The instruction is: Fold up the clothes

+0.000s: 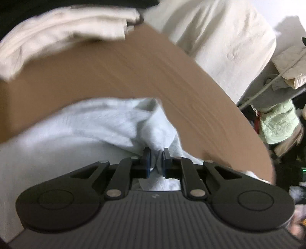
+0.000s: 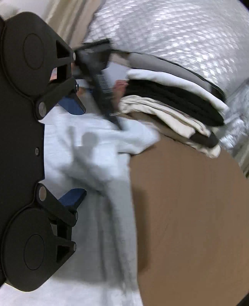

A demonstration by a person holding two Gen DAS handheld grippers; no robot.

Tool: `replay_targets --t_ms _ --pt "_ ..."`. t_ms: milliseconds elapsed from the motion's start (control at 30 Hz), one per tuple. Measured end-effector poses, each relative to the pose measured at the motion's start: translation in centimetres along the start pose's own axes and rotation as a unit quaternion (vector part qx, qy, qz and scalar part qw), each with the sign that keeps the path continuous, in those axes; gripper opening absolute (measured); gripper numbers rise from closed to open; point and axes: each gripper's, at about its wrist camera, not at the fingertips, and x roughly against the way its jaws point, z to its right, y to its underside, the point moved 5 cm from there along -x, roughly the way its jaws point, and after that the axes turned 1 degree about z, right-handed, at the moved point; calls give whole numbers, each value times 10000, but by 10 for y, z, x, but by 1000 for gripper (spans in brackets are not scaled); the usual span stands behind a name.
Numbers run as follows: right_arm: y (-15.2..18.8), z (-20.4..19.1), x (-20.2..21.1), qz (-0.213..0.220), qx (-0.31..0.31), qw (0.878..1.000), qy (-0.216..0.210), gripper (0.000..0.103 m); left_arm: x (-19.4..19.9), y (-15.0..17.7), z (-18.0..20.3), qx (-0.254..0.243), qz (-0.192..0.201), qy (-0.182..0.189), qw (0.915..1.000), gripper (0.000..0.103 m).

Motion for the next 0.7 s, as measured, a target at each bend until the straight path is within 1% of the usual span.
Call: replay_targets --t_ms 33,100,133,167,200,233,267,300,333,367,400,467,500,533,600,667,700 --pt "-4 1 -1 136 -26 9999 -51 87 11 -1 5 -40 89 5 10000 11" --pt "-11 2 0 412 52 9991 -100 86 43 -3 15 -176 432 1 9989 11" --pt "-15 2 1 557 129 9983 -96 80 54 -3 16 -108 493 -20 9987 11" --pt "-19 2 3 716 217 9972 -62 75 61 -1 15 12 470 -25 9989 11" --pt "-22 4 7 868 281 9958 -41 65 62 3 11 230 320 -69 9992 13" --pt "-25 8 11 982 260 9948 -59 55 57 9 5 481 75 -213 9986 19" --pt "-29 14 13 1045 171 9943 -90 49 44 15 -2 547 -286 -452 9971 21" --pt "-31 19 15 1099 101 9939 -74 36 31 21 -9 606 -650 -693 9936 25" --pt "-34 24 15 1118 82 9937 -20 32 21 25 -12 405 -841 -815 9923 26" --pt "-35 27 14 1092 81 9940 11 32 16 25 -13 290 -883 -798 9925 26" --pt "-36 29 14 1063 45 9943 19 32 16 21 -13 366 -879 -717 9929 27" --pt "-40 32 16 1022 -91 9947 -71 34 27 8 -11 409 -613 -429 9964 35" --pt "-41 32 17 1008 -145 9947 -146 37 36 -1 -9 309 -308 -285 9986 46" --pt "-43 33 17 1003 -185 9946 -183 42 42 -7 -11 263 -88 -283 9992 52" --pt "-48 33 15 991 -265 9944 -255 44 52 -18 -16 212 372 -295 9987 52" --pt "-54 32 14 1089 -278 9932 -306 46 52 -25 -22 288 588 -202 9977 52" --pt "-56 32 13 1154 -279 9923 -353 46 46 -32 -27 400 633 -98 9971 52"
